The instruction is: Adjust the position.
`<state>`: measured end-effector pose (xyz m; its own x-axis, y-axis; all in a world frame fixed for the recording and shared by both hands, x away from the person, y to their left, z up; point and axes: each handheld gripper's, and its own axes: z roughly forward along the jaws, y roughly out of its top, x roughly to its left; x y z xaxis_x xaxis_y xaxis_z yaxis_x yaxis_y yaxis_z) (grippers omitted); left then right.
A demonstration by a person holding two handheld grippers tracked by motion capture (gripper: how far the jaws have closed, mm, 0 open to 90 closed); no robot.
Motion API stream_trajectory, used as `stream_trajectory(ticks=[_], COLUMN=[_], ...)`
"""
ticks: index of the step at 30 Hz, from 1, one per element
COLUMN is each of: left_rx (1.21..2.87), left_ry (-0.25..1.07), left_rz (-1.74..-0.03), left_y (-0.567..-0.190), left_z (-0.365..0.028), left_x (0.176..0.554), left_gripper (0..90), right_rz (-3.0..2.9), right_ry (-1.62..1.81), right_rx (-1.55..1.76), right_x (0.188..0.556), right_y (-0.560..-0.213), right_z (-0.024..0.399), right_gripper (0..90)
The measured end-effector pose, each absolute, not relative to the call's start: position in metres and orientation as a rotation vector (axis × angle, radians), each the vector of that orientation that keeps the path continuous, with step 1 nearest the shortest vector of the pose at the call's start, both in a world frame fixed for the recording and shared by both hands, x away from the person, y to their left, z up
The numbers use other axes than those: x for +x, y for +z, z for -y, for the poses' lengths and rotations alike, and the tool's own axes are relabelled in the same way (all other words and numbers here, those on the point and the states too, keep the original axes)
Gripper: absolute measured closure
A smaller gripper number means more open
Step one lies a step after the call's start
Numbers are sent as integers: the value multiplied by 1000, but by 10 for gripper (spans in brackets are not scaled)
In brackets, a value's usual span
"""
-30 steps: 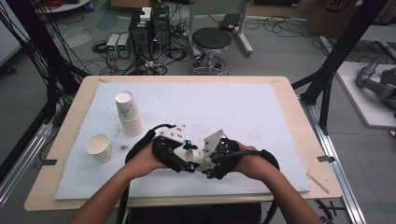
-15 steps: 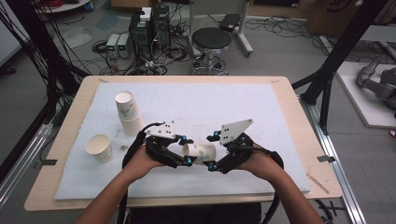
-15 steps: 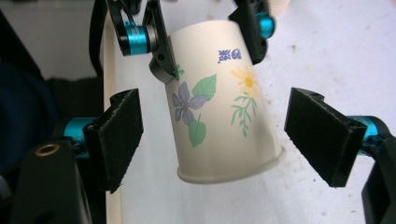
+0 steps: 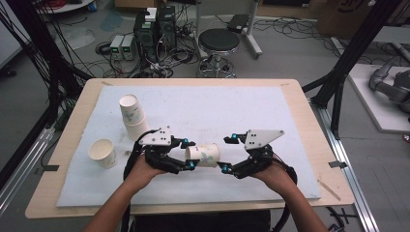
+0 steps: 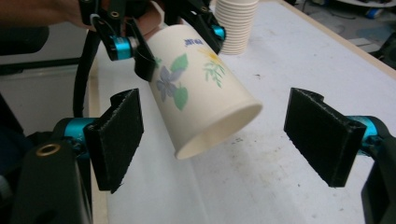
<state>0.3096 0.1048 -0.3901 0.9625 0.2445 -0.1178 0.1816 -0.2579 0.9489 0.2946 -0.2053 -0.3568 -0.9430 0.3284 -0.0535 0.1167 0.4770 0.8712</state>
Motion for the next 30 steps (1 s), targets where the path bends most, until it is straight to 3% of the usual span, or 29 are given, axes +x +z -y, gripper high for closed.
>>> stream_trajectory(ticks=[30], left_rx=[1775], left_ry=[16], left_rz=[-192], left_y=[-386], left_z=[-98], left_x=[299], left_gripper=[369], right_rz=[-2515], right_ry=[1665], right_rx=[407], right_x=[288], right_y=[-396], right_z=[216], right_gripper=[206])
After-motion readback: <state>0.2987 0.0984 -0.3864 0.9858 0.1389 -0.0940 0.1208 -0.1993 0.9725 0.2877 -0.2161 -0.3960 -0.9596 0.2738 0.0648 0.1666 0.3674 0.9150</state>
